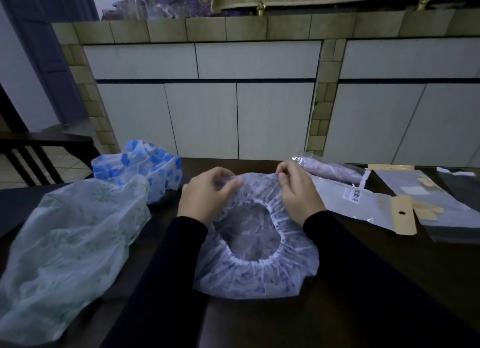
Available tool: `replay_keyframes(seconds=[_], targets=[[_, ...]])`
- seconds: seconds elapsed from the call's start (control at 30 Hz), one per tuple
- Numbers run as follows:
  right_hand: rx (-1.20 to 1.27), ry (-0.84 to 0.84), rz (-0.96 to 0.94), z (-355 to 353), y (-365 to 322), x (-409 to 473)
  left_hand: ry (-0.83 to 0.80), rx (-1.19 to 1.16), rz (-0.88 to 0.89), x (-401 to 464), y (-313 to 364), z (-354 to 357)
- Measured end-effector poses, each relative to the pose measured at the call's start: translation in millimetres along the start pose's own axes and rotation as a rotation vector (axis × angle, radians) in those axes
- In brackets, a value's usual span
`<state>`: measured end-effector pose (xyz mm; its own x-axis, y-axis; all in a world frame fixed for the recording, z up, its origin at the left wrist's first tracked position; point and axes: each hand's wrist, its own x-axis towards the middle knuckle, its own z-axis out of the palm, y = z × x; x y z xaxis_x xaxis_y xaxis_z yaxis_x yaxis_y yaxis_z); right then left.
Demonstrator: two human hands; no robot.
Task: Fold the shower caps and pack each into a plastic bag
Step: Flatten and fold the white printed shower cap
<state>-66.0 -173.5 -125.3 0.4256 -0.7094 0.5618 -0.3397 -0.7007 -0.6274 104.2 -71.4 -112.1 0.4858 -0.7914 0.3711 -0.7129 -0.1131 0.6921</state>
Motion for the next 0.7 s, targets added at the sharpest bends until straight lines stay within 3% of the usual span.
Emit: replay_keyframes(seconds=[0.13,0.23,0.33,0.5,0.6,0.7], targets=[[-0.080,0.077,0.066,-0.1,-3.0,-3.5,0.036,0.033,-0.036,0.5,-1.2,-1.4],[-0.061,0.038,0.076,-1.6,-5.1,-3.6,0.068,0.104,-0.021,-0.9,1.7,-1.3],[-0.032,-0.011,0.123,-2.4,-1.6,-1.9,0.064,0.021,0.031,-1.9,3.8,-3.6],[0.072,0.075,0.172,1.0,2.1,-1.5,0.222,0.019,0.029,-3.6,11.2,-2.9],[-0.073,0.051,0.106,1.8,0.3,-2.3,0.124,-0.181,0.071,-1.4,2.0,-5.2],[-0.214,0.060,-0.049,2.5,-6.3,-0.4,-0.001,-0.183,0.146,0.1,-6.6,-7.8]])
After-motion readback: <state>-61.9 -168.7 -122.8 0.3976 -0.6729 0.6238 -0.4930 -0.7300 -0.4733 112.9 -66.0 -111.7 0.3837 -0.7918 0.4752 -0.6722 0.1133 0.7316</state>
